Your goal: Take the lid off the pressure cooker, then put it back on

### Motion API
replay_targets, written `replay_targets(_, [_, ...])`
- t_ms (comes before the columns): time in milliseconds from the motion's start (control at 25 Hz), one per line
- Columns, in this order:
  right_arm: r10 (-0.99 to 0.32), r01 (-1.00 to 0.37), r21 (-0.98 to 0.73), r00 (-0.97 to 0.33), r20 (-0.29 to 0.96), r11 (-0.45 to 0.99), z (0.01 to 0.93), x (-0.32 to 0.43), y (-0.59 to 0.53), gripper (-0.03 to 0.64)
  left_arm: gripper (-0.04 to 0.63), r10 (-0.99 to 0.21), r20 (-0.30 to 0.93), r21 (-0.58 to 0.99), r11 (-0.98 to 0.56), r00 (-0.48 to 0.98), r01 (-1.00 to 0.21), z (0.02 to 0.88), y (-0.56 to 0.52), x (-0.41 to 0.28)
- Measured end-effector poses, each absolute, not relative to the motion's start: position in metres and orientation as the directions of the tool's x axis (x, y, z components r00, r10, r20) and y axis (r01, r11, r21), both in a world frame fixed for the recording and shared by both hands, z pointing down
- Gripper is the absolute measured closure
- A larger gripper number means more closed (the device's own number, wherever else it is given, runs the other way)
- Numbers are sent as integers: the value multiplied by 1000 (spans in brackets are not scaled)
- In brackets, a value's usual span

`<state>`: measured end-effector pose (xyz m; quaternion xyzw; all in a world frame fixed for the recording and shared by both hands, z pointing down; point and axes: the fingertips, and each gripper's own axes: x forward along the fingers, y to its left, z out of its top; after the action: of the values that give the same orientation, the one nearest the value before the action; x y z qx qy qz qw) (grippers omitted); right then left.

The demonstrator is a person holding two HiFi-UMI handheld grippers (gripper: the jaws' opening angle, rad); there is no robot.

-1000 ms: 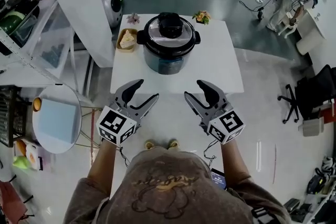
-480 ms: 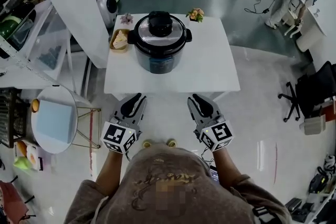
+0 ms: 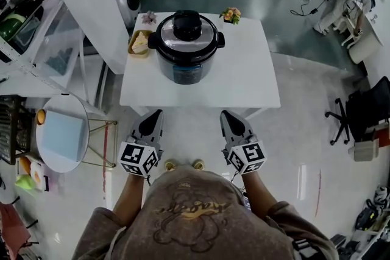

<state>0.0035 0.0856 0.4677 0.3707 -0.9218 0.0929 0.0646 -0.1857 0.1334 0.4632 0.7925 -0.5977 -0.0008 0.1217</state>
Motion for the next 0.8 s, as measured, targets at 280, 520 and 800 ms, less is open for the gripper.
replay_targets(280, [-670, -693, -132, -720, 182, 709, 467, 5, 80, 621, 591, -956, 134, 198, -231, 260, -953, 455, 127, -186])
replay_targets(520, [-668, -692, -150, -722, 181, 707, 466, 4, 75, 621, 591, -961, 130, 223, -209, 242, -952, 450, 123, -190])
replay_targets(800, [-654, -679, -151, -733, 185, 718, 468, 5, 73, 621, 591, -963, 137, 222, -200, 233, -954, 448, 123, -192])
